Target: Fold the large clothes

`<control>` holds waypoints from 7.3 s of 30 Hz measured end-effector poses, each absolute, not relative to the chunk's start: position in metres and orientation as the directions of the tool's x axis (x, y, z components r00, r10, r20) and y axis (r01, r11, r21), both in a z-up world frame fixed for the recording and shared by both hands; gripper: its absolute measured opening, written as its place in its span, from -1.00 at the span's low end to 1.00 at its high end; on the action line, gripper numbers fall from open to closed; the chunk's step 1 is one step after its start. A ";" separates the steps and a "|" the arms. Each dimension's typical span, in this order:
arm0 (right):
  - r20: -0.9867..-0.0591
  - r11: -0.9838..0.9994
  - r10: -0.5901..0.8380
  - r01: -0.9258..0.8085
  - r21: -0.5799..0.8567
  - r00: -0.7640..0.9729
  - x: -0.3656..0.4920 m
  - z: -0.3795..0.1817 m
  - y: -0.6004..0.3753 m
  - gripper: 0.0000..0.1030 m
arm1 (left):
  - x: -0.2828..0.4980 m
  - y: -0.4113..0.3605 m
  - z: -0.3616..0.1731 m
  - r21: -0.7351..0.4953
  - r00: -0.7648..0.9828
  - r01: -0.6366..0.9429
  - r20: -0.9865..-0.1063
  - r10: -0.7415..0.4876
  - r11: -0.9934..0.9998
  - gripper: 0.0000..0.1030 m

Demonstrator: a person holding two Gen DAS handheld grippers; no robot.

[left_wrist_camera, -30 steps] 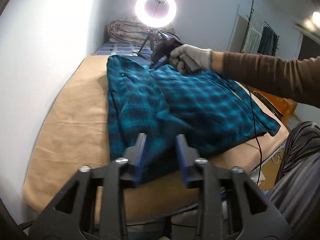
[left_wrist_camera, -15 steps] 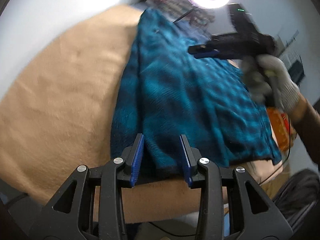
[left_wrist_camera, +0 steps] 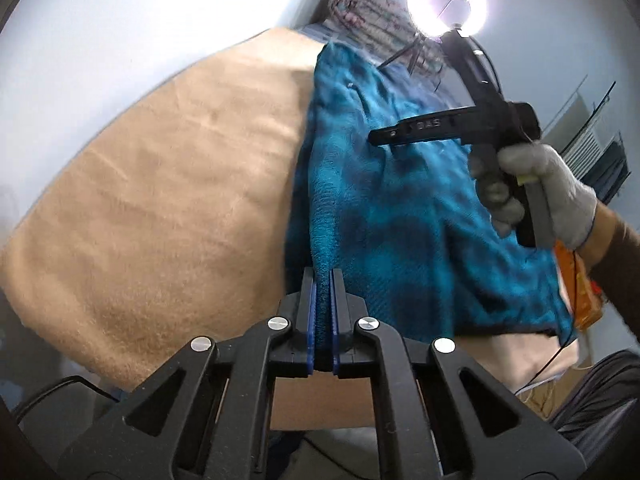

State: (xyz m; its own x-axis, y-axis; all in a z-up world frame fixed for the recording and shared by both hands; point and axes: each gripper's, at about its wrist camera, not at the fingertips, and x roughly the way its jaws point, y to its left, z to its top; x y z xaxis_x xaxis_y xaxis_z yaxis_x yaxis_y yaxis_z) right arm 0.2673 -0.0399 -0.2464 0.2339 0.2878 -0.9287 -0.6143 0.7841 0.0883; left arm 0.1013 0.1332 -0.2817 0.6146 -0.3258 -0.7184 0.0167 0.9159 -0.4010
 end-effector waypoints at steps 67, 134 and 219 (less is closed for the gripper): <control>-0.654 0.723 0.676 -0.132 0.678 0.340 0.330 -0.256 -0.231 -0.87 | 0.102 0.034 -0.183 -0.285 0.605 0.388 -0.638 -0.476 0.876 -0.48; -0.724 0.798 0.575 -0.457 0.393 0.382 0.244 -0.209 -0.236 -0.51 | 0.120 -0.072 -0.245 -0.195 0.371 0.696 -0.727 -0.578 0.691 -0.68; -0.450 0.606 0.593 -0.002 0.795 0.668 -0.021 -0.147 -0.528 -0.86 | 0.144 -0.135 -0.189 -0.248 0.365 0.691 -0.692 -0.623 0.680 0.24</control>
